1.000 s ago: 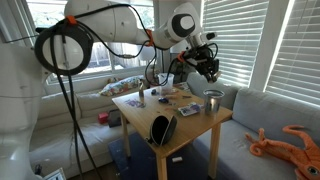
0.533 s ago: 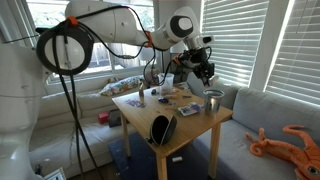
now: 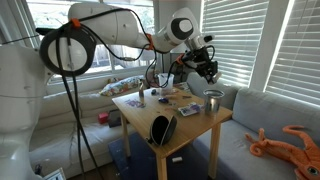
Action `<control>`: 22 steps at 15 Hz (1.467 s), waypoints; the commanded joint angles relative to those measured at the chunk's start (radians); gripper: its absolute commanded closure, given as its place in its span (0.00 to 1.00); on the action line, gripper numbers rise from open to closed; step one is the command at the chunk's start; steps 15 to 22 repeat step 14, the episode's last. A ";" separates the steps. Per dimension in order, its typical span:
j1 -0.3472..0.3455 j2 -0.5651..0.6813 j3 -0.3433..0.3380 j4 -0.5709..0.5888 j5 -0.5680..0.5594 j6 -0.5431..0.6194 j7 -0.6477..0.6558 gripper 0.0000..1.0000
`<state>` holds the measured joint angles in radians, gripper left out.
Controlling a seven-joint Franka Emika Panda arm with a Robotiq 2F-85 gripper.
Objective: Put one wooden block in the silver cup
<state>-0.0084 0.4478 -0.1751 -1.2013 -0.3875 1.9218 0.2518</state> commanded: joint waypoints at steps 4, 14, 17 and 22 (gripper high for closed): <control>-0.002 0.007 -0.001 0.009 -0.008 0.021 -0.019 0.26; 0.038 -0.018 0.029 0.001 -0.019 0.090 -0.159 0.00; 0.038 -0.018 0.029 0.001 -0.019 0.090 -0.159 0.00; 0.038 -0.018 0.029 0.001 -0.019 0.090 -0.159 0.00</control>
